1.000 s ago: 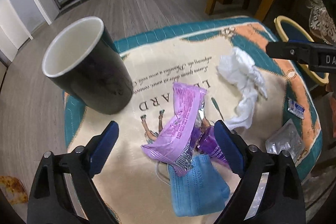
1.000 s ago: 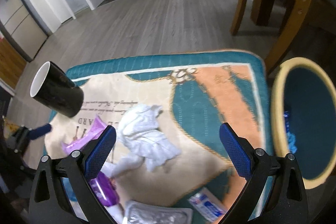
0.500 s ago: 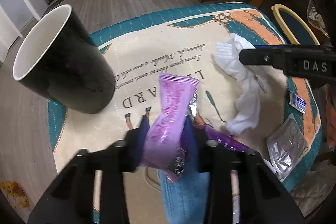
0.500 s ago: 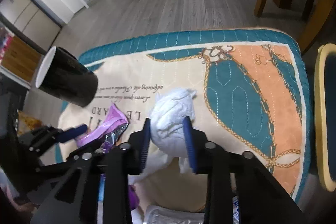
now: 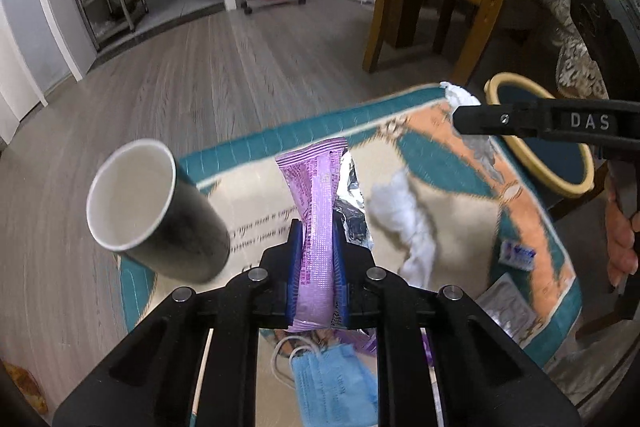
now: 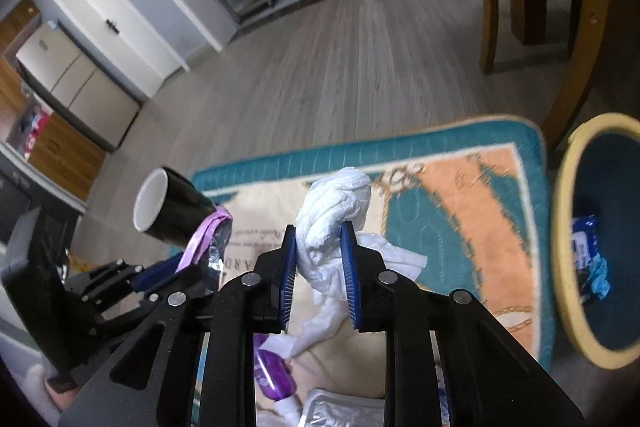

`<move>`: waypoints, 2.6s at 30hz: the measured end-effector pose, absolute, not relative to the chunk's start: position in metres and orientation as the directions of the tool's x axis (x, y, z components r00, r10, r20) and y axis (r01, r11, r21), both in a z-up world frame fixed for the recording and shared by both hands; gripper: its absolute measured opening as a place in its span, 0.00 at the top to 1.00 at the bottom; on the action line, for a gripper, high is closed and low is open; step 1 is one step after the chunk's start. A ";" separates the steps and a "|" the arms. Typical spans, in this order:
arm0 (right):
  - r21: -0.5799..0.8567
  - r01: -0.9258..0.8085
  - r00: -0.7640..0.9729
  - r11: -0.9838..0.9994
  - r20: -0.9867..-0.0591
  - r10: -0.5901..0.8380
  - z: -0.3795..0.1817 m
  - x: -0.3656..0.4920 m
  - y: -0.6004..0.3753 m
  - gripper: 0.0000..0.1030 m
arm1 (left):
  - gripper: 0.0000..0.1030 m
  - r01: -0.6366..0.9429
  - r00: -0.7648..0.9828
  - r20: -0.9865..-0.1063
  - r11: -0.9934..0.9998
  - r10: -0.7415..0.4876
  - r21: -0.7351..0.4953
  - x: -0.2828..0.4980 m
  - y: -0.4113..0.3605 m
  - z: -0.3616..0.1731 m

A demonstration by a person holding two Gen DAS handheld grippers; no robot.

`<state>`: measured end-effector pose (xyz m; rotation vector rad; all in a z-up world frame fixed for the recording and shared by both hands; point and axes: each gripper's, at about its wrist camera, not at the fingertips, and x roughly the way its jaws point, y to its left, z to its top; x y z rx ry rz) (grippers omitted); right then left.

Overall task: Collect trash
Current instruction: 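Grasp the purple wrapper with the left tool while the right tool grasps the white tissue, then carry the purple wrapper and white tissue over the wastebasket, then open both tools to drop the wrapper and tissue into the wastebasket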

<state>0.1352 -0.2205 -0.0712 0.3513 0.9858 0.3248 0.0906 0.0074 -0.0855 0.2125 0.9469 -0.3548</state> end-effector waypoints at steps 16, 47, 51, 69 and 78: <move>0.378 -0.098 0.623 0.921 -0.698 0.353 -0.023 0.103 -0.287 0.77 | 0.86 0.460 0.602 -0.748 0.887 -0.278 0.041 0.082 -0.056 -0.051; 0.366 0.204 0.683 0.908 -0.717 0.136 -0.035 0.054 -0.463 0.77 | 0.86 0.657 0.491 -0.759 0.754 -0.427 0.000 0.066 -0.245 -0.079; 0.361 0.245 0.664 0.900 -0.739 0.115 -0.046 0.050 -0.478 0.77 | 0.86 0.674 0.469 -0.769 0.739 -0.435 -0.007 0.064 -0.267 -0.089; 0.401 0.309 0.618 0.863 -0.774 0.139 -0.076 0.059 -0.497 0.77 | 0.86 0.698 0.416 -0.802 0.716 -0.428 -0.020 0.071 -0.306 -0.124; 0.420 0.308 0.637 0.853 -0.758 0.143 -0.074 0.056 -0.499 0.77 | 0.86 0.696 0.433 -0.791 0.718 -0.432 -0.012 0.071 -0.307 -0.121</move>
